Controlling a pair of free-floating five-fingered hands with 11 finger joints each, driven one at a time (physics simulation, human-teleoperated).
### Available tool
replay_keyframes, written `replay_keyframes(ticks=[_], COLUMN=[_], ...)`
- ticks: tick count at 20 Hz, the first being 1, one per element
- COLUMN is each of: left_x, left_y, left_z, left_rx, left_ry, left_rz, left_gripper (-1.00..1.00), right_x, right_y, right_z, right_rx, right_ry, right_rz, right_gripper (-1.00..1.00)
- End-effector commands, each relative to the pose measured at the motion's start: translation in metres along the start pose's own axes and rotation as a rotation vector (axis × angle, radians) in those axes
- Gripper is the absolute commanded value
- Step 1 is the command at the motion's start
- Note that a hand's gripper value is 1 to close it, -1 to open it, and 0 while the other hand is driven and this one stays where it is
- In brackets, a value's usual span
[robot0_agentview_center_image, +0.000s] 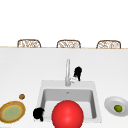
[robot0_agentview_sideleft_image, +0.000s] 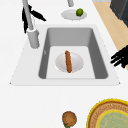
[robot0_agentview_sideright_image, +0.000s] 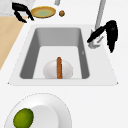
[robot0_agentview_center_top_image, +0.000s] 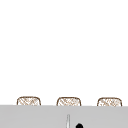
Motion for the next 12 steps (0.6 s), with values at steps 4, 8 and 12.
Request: replay_keyframes(ticks=[4,8,12], left_x=[0.0,0.0,0.0], left_y=[0.0,0.0,0.0], left_z=[0.0,0.0,0.0], left_rx=[0.0,0.0,0.0], left_ry=[0.0,0.0,0.0], left_rz=[0.0,0.0,0.0], left_gripper=[0.0,0.0,0.0], right_x=[0.009,0.013,0.028], right_y=[0.019,0.032,0.034], right_z=[0.009,0.017,0.028], right_rx=[-0.181,-0.294,-0.433], right_ry=[0.045,0.048,0.066], right_rz=[0.097,0.086,0.098], right_gripper=[1.0,1.0,1.0])
